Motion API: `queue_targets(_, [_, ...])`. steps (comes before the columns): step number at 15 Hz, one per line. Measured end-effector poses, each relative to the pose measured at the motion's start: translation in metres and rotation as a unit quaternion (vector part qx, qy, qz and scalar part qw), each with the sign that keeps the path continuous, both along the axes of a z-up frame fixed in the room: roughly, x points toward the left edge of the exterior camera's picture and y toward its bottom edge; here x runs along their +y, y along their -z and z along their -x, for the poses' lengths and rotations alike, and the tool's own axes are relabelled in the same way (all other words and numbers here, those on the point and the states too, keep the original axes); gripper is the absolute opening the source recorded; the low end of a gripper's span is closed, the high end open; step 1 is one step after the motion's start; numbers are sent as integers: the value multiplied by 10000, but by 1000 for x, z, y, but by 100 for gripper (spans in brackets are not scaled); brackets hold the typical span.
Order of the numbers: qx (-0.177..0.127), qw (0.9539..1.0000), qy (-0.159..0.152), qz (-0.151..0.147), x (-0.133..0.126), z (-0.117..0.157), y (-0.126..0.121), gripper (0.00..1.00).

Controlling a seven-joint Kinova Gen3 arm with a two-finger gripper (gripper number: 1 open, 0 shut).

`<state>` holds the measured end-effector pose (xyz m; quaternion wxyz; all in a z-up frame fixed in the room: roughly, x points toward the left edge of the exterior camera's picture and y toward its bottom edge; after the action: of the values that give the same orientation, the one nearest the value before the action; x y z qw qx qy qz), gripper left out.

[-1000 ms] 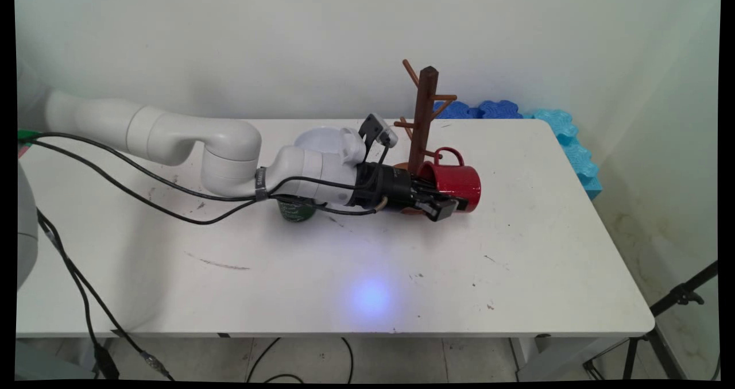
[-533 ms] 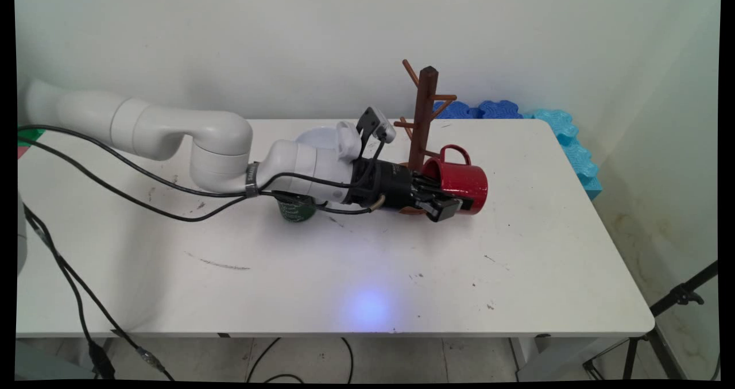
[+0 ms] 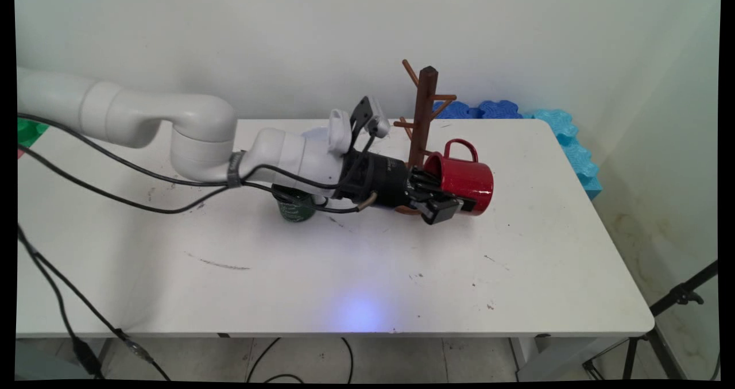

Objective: Place the picked object on the table

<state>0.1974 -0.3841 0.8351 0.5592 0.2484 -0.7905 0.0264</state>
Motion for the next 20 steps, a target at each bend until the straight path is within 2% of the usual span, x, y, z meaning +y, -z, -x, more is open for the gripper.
queue_targets(6, [-538,9977,126,403,19,-26,-21,0])
queue_targets(10, [-905,9950,131,405,27,-55,-32,0])
queue_targets(20, [-1687,9835,280,581,40,-136,-93,0])
